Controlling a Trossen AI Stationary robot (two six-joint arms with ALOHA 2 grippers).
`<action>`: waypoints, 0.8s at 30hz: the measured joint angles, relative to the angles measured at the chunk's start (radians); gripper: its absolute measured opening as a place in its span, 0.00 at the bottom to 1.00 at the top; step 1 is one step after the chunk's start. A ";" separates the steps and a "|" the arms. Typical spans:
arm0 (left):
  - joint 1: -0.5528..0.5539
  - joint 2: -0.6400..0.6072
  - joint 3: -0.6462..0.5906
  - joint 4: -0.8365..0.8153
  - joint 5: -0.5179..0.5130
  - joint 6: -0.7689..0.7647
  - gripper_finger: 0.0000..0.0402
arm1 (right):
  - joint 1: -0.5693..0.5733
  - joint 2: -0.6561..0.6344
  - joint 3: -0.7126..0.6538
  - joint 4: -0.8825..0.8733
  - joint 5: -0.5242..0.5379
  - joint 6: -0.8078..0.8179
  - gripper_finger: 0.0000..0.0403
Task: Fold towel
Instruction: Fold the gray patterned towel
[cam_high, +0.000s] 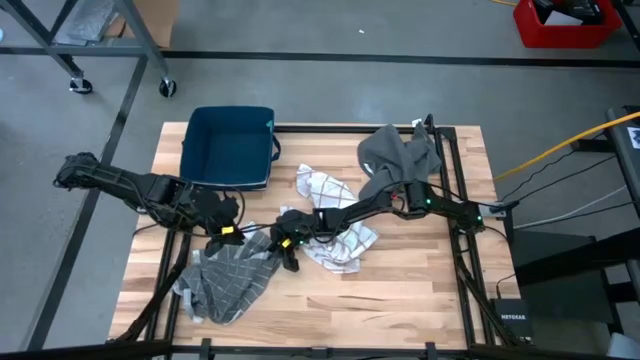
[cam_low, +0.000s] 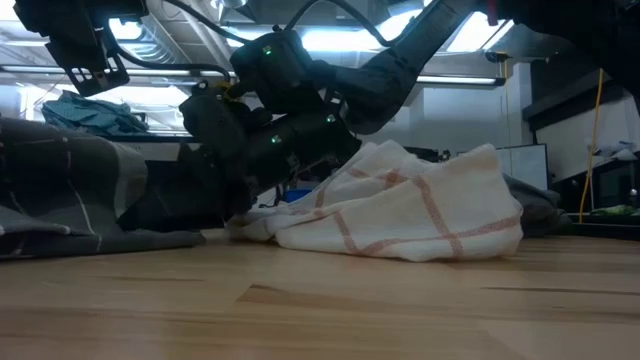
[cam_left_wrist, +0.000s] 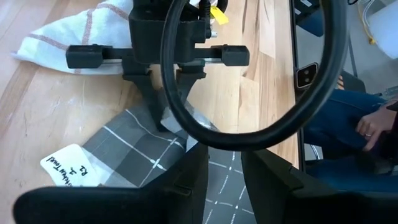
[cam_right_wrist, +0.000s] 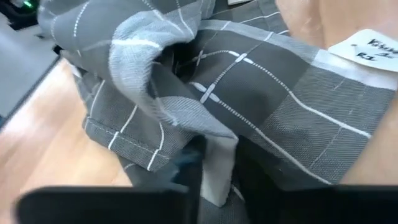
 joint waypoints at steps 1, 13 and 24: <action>0.000 0.000 0.000 0.000 0.000 0.000 0.22 | 0.000 0.000 0.000 0.000 -0.011 0.010 0.12; 0.000 0.000 0.000 0.000 -0.003 0.000 0.22 | -0.001 -0.057 0.000 -0.009 -0.123 0.161 0.02; 0.000 0.000 0.000 0.002 -0.007 0.014 0.22 | -0.008 -0.327 0.000 -0.474 -0.025 0.002 0.01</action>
